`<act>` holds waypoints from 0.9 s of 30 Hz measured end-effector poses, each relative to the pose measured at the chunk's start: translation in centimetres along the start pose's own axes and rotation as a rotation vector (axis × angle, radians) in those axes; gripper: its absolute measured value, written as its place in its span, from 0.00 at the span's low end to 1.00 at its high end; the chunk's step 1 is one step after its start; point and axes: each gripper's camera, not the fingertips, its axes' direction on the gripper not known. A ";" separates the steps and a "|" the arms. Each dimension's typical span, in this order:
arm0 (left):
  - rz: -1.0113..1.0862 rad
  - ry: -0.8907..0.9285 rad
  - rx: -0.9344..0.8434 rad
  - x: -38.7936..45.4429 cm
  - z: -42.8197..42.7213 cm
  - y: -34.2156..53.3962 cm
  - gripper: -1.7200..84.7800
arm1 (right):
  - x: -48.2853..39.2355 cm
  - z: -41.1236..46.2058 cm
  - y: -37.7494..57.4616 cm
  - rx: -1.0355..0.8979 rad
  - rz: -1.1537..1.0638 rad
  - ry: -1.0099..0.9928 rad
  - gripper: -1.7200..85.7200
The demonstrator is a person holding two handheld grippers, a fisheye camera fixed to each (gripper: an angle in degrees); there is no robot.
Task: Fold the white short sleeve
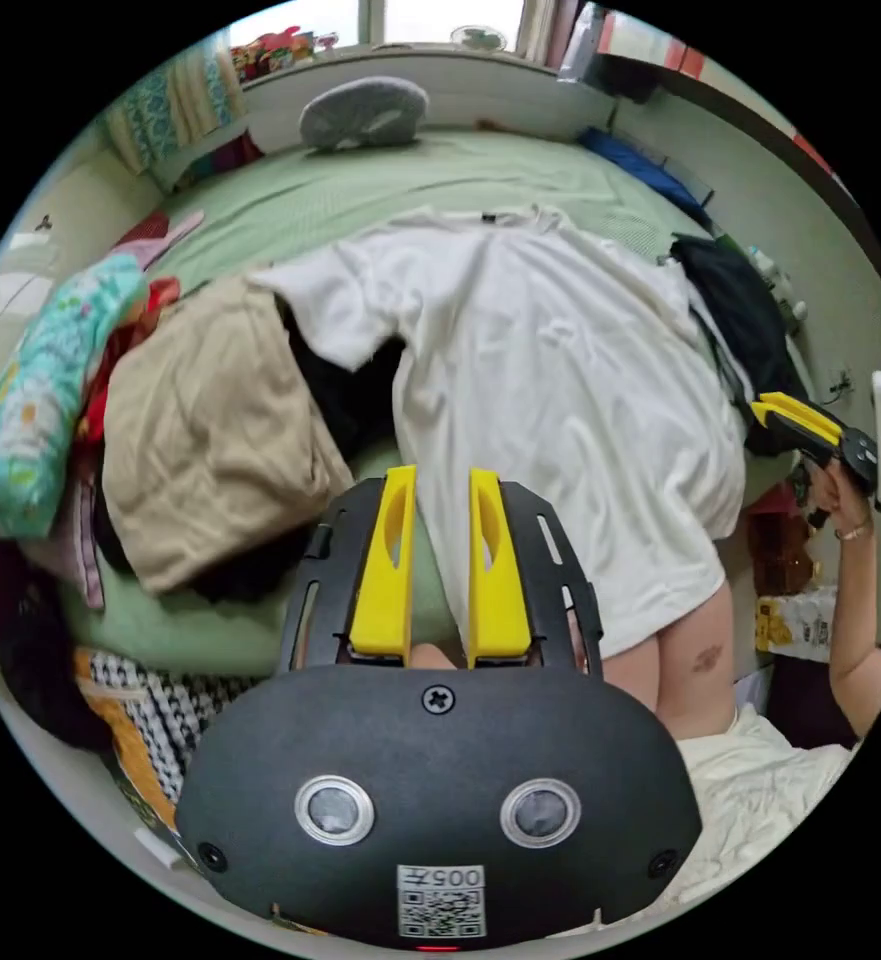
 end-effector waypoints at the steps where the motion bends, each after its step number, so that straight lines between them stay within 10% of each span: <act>1: -0.016 -0.002 -0.031 -0.1 1.1 1.7 0.13 | -0.5 0.2 1.7 -0.015 0.026 0.001 0.11; 27: -0.116 0.015 -0.124 -4.6 4.1 14.1 0.05 | 2.9 1.9 11.3 -0.104 0.141 -0.087 0.00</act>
